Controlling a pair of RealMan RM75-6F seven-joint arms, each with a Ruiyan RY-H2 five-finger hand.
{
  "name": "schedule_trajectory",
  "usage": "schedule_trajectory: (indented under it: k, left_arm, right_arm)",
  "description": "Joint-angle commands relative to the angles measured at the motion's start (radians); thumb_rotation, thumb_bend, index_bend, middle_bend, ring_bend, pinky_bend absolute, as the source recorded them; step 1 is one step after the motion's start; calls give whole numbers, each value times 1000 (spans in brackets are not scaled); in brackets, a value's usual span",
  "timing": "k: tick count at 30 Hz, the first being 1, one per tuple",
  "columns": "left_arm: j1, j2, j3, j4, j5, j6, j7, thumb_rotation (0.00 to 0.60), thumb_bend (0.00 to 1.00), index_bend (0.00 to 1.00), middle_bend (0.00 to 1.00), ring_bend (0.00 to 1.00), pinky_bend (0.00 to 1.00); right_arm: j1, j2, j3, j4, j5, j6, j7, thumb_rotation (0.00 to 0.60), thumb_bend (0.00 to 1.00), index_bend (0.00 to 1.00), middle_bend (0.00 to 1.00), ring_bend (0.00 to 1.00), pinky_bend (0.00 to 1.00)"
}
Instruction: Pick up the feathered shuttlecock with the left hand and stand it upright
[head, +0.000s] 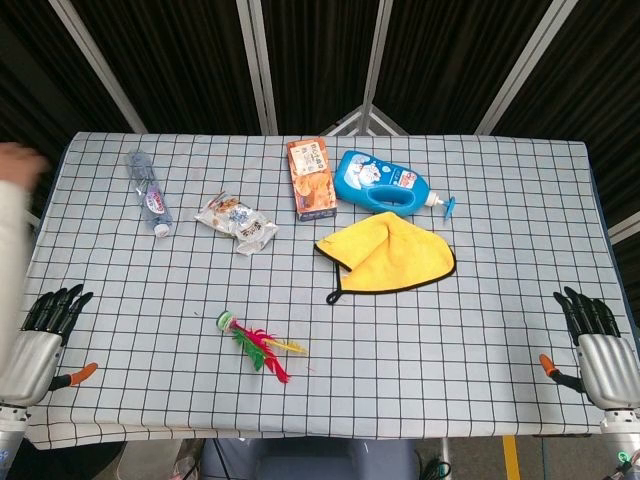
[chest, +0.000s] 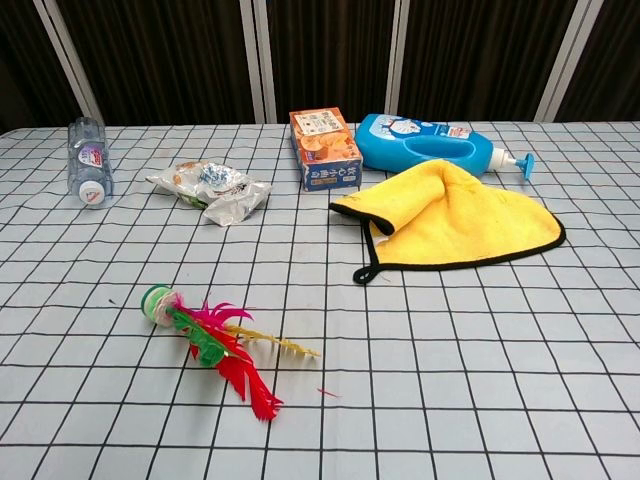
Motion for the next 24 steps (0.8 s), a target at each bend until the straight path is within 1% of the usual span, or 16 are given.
schedule_trajectory:
  k: [1,8,13,15,18,19,24]
  left_arm:
    - [0,-1,0,2,2,0,3,600,129,0,0,0,0]
    - [-4,-4,6,5,12,-8,14,600,129,0,0,0,0]
    - [-38,-4,4,17,44,-43,57,600,130,8,0,0,0]
    - [-59,-9,-3,19,58,-62,96,600,138,27,0,0,0]
    - [-100,-30,-19,12,79,-104,182,600,184,113,0,0,0]
    - [-112,-38,-23,4,83,-120,204,600,201,155,0,0,0]
    - [-187,-97,-40,-66,83,-236,314,600,292,323,2,0,0]
  right_arm:
    - [-1,1,-1,-1,-1,1,-1,600,333,0,0,0,0]
    - [0,-1,-1,0,-2,0,-2,600,334,0,0,0,0]
    - [3,-4,1,-1,0,-4,-6,600,334,0,0,0,0]
    - [6,-6,1,0,0,-7,-8,600,334,0,0,0,0]
    - [9,-8,3,0,2,-10,-9,600,334,0,0,0,0]
    - [9,-8,3,0,2,-11,-8,600,334,0,0,0,0]
    - [10,-8,4,-1,1,-11,-3,600,334,0,0,0,0]
